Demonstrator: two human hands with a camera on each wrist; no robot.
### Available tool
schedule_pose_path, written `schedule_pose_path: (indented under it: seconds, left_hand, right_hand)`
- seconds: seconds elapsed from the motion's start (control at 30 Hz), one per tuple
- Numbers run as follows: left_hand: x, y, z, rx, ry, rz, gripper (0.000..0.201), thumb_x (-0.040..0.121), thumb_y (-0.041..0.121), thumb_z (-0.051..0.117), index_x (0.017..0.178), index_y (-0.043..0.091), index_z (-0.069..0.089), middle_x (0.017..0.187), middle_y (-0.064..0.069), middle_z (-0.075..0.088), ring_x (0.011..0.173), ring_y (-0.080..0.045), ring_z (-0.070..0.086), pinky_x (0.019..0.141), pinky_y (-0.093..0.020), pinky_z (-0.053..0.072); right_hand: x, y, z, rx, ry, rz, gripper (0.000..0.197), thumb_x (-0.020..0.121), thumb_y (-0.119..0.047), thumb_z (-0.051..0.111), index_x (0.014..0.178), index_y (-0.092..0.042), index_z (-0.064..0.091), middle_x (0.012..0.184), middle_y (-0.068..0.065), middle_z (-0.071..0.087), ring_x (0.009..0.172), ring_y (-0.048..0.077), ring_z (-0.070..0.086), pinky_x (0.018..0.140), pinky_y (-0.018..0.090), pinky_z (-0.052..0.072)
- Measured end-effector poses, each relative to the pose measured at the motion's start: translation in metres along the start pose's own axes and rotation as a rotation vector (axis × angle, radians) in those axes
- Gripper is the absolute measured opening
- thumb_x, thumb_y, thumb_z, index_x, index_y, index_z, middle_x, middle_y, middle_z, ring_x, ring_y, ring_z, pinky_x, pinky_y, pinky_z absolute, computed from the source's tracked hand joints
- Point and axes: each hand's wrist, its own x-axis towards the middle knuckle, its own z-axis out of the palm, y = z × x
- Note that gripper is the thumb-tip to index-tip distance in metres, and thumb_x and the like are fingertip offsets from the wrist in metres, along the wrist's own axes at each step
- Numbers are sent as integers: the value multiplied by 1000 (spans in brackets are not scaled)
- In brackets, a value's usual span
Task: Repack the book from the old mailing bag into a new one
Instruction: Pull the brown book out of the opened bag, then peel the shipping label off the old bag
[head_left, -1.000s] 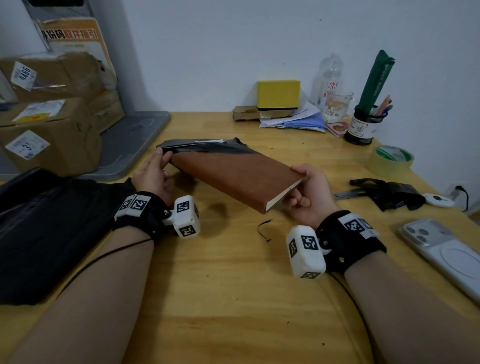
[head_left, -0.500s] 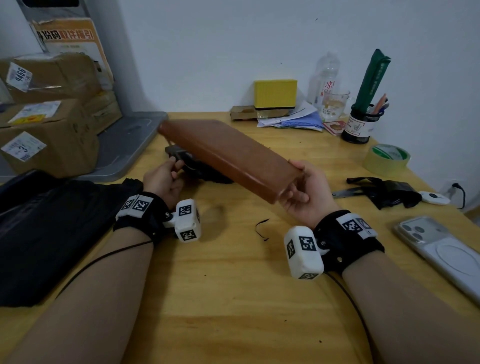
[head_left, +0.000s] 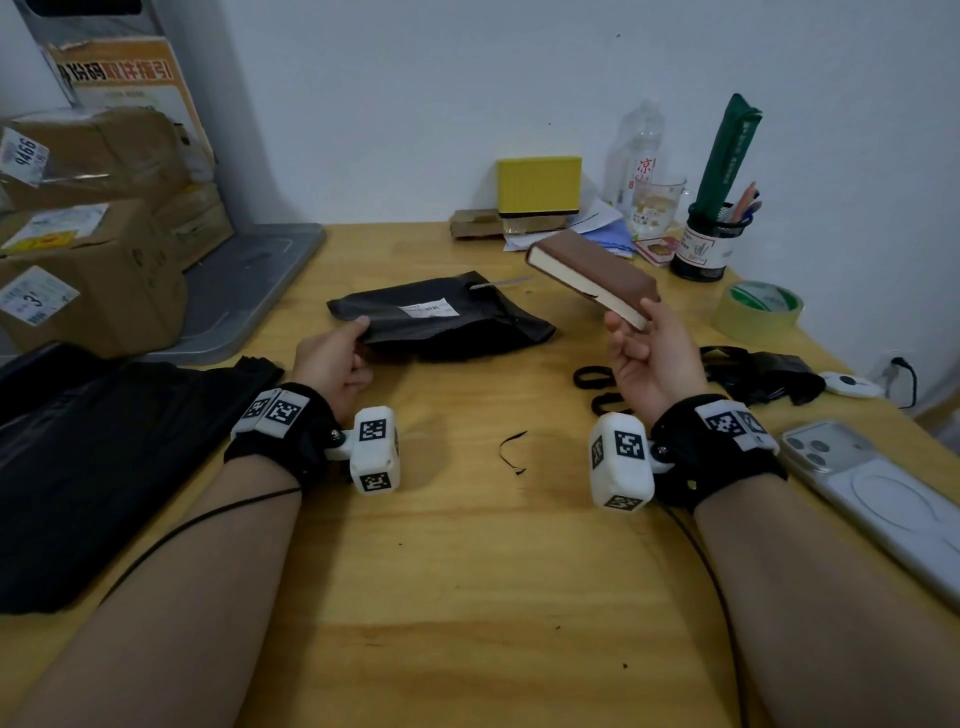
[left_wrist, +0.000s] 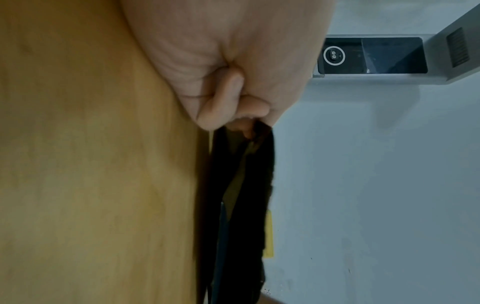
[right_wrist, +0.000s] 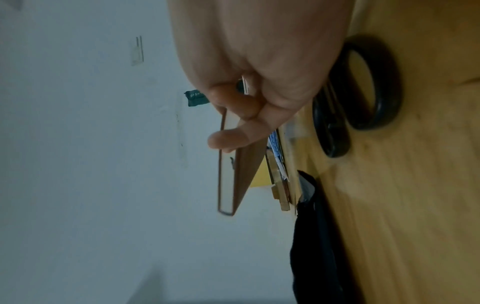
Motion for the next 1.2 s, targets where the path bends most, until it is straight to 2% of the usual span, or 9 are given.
schedule_pose_path:
  seconds: [0.17,0.3,0.43,0.53,0.7,0.8,0.9,1.03,1.2]
  left_hand:
    - [-5,1,3,60,18,-8,15,92,22,68,91,13,56,66,1,38,48,-7,31,38,-18,26]
    - [-5,-1,3,71,10,-4,18,94,7,61,111,13,58,64,2,41,43,-4,35,34,-16,26]
    - [-7,-1,2,80,-11,15,24,95,-6,50,112,8,60,66,-1,43,36,-3,35,32,-16,23]
    - [-7,0,-4,83,87,23,29,93,-9,48,112,11,56,68,-4,48,47,-9,36,37,-18,27]
    - [-8,8,-10,84,116,12,16,94,4,60,80,10,54,64,-2,48,47,-10,40,44,-20,35]
    - [-13,10,-6,-5,111,46,15,94,-5,54,102,7,58,82,-10,61,62,-14,60,55,-21,55]
    - [-21,12,-2,-72,9,-1,28,94,-6,52,118,6,59,105,-17,60,84,-21,70,58,-20,57]
    - [-31,8,6,-115,-47,-70,30,94,-5,56,123,0,59,116,-19,57,92,-27,72,65,-22,59]
    - [-32,-1,13,46,-24,59,32,90,-7,52,115,7,66,106,-4,66,92,-18,74,86,-28,58]
  right_hand:
    - [3,0,-2,-142,83,42,12,104,-17,55,95,-9,53,78,13,66,32,6,37,40,13,42]
    - [1,2,3,-107,21,142,14,104,-14,55,116,-7,52,110,19,72,39,6,43,47,17,52]
    - [-8,3,13,-19,-74,181,18,100,-2,56,117,1,51,119,18,61,91,24,68,71,36,65]
    - [-13,1,13,9,-100,166,26,98,-2,54,124,-1,49,130,18,64,77,23,71,76,39,64]
    - [-22,5,22,-235,-209,142,28,101,-12,51,127,-6,60,110,9,78,61,16,62,66,31,61]
    - [-25,10,24,-325,-232,180,28,101,-13,53,125,-7,64,103,9,78,60,16,58,62,31,60]
    - [-27,14,25,-354,-243,203,26,100,-13,55,123,-6,64,101,9,78,57,16,59,62,32,60]
    - [-28,19,25,-407,-249,213,21,100,-13,55,117,-6,65,96,10,78,57,18,58,62,33,60]
    - [-32,19,26,-383,-276,254,21,99,-13,60,118,-6,65,98,8,77,57,16,58,59,30,59]
